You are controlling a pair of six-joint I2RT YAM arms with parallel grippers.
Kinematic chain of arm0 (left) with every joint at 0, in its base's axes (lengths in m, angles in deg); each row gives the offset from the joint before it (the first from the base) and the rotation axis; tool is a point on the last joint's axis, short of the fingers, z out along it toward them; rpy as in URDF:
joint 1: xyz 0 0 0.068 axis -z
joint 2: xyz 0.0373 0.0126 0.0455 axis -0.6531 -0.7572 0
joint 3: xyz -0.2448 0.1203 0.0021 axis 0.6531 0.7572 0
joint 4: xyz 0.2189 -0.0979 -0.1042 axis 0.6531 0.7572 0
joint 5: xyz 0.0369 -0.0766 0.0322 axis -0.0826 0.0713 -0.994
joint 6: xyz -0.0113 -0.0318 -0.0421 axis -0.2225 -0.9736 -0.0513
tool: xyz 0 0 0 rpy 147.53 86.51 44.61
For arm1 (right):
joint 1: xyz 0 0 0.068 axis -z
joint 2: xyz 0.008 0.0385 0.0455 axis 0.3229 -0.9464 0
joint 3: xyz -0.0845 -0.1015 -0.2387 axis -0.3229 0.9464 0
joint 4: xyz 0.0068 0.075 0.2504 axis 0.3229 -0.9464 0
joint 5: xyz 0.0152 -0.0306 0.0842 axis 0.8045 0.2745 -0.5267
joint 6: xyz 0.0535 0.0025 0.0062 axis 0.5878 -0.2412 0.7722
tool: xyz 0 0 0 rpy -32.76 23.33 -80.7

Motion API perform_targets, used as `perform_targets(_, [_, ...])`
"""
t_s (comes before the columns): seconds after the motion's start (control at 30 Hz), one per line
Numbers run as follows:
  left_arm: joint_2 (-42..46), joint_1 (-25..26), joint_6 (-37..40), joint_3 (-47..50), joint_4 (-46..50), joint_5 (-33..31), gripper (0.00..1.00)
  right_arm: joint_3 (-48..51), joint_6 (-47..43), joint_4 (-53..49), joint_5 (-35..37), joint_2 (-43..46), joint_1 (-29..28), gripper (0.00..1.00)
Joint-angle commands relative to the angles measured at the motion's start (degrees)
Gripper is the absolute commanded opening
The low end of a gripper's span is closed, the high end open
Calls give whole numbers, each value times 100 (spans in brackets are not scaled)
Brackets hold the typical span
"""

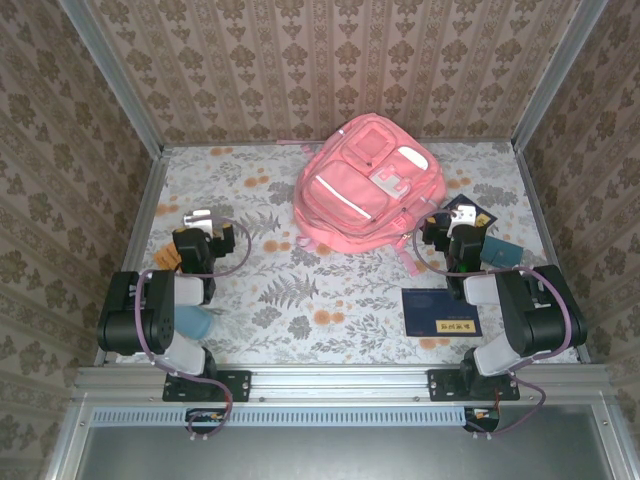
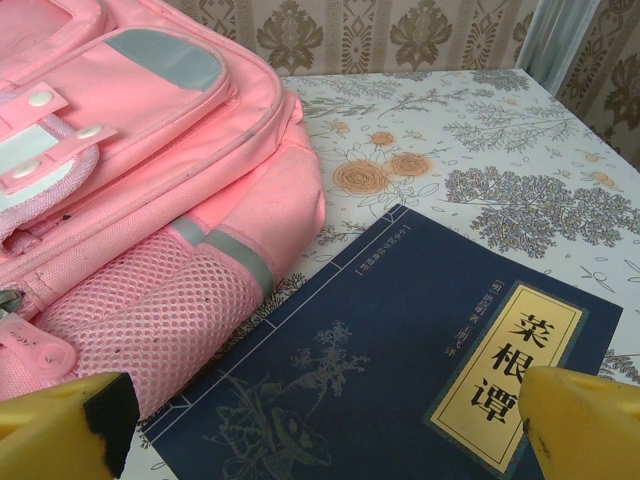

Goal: Pack the student bag

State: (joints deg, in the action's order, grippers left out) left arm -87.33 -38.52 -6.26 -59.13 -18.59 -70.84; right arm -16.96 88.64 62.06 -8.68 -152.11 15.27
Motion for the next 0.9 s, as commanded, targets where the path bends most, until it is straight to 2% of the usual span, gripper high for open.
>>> perform_targets(0.0, [-36, 6, 88, -116, 16, 98, 100, -63, 69, 65, 49, -41, 23, 100])
perform_targets(0.2, [74, 11, 57, -60, -35, -43, 100, 16, 51, 162, 73, 27, 23, 100])
perform_targets(0.3, [473, 11, -22, -63, 326, -192, 100, 142, -30, 180, -55, 286, 3, 100])
perform_targets(0.37, [838, 11, -52, -84, 644, -304, 100, 22, -85, -178, 418, 526, -163, 100])
perform_targets(0.47, [1469, 20, -121, -225, 1418, -370, 100, -432, -6, -1686, 607, 1309, -240, 99])
perform_targets(0.57, [2119, 28, -584, -593, 2477, -301, 100, -861, 414, -2967, 753, 1912, -275, 100])
perform_targets(0.7, [2793, 72, -1597, -1236, 4079, 178, 100, -2056, 1907, -5795, 1124, 2288, -346, 100])
perform_targets(0.77, [2952, 106, -2177, -1511, 4719, 437, 100, -2553, 2279, -6734, 881, 2225, -363, 100])
perform_targets(0.87, [2990, 125, -2557, -1913, 5482, 906, 100, -2957, 2609, -7327, 110, 2017, -432, 100])
